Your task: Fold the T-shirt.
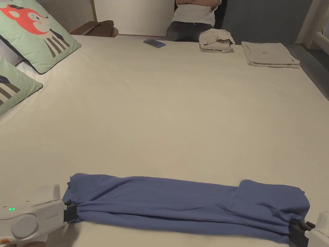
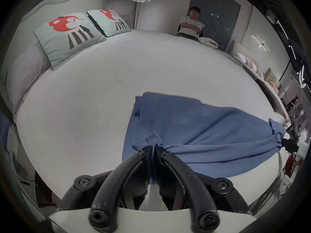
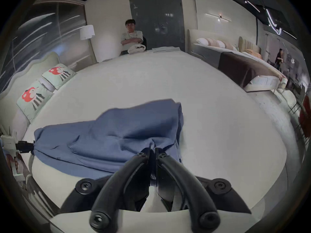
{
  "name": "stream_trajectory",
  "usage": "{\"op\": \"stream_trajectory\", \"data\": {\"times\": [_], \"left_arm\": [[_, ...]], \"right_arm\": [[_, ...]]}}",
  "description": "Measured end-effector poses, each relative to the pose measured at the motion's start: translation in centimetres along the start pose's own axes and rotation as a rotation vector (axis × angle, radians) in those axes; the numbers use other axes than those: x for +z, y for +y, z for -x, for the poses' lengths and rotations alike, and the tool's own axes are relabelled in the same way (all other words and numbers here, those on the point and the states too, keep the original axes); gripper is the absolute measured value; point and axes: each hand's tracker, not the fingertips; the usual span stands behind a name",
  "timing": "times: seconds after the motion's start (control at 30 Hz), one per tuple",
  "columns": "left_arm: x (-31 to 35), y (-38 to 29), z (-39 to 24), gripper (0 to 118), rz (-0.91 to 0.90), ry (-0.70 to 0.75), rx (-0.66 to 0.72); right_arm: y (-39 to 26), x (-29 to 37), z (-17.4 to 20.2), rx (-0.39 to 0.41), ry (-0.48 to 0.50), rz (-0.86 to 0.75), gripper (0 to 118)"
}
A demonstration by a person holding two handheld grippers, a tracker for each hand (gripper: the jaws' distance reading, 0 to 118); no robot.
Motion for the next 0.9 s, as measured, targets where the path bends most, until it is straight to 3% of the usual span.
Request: {"op": "stream_trajectory", "data": {"times": [0.07,0.13,0.17,0.2,0.23,0.27,0.3,0.43,0.53,0.6,0.63,0.67,0.7,0.73,0.8,0.9], "left_arm": [[0.1,0.1,-0.3,3,-0.013,0.013,-0.008],[0.6,0.4,-0.7,12,-0.018,0.019,-0.011],[0.9,0.7,-1.0,29,-0.023,0.026,-0.007],[1.6,1.0,-1.3,62,-0.035,0.022,0.002],[2.1,1.3,-1.6,84,-0.051,0.009,0.012],[2.7,1.8,-2.0,101,-0.092,-0.016,0.029],[3.5,2.2,-2.4,110,-0.131,-0.030,0.032],[6.2,4.1,-4.2,109,-0.294,-0.073,0.002],[7.5,5.1,-5.2,109,-0.430,-0.098,-0.027],[8.3,5.1,-6.3,104,-0.517,-0.102,-0.067],[8.5,5.1,-6.6,94,-0.538,-0.100,-0.080],[8.7,5.1,-6.8,75,-0.564,-0.102,-0.076],[8.7,5.1,-6.9,44,-0.560,-0.112,-0.059],[8.7,5.0,-7.0,24,-0.563,-0.110,-0.055],[8.3,5.0,-7.0,5,-0.556,-0.098,-0.040],[7.8,4.8,-5.6,0,-0.504,-0.188,-0.016]], "right_arm": [[0.0,0.4,0.0,-0.019,0.008,0.002,5],[0.6,1.3,0.4,-0.018,0.008,-0.021,11],[0.9,2.2,1.0,-0.013,-0.010,-0.042,25],[1.5,2.8,1.5,-0.007,-0.035,-0.066,55],[2.0,3.2,1.9,0.001,-0.043,-0.092,78],[2.5,3.8,2.3,0.002,-0.037,-0.131,99],[3.1,4.5,2.9,0.001,-0.032,-0.171,110],[5.5,6.6,5.1,0.023,0.014,-0.317,109],[6.8,7.5,6.9,0.082,0.003,-0.416,109],[7.1,8.0,8.0,0.123,-0.002,-0.464,101],[7.2,8.1,8.4,0.136,-0.005,-0.489,91],[7.2,8.2,8.8,0.151,-0.017,-0.500,78],[7.2,8.3,9.3,0.165,-0.027,-0.508,58],[7.2,8.3,9.6,0.175,-0.040,-0.517,42],[7.2,8.2,10.1,0.186,-0.040,-0.521,12],[7.1,8.0,10.5,0.190,-0.024,-0.527,3]]}}
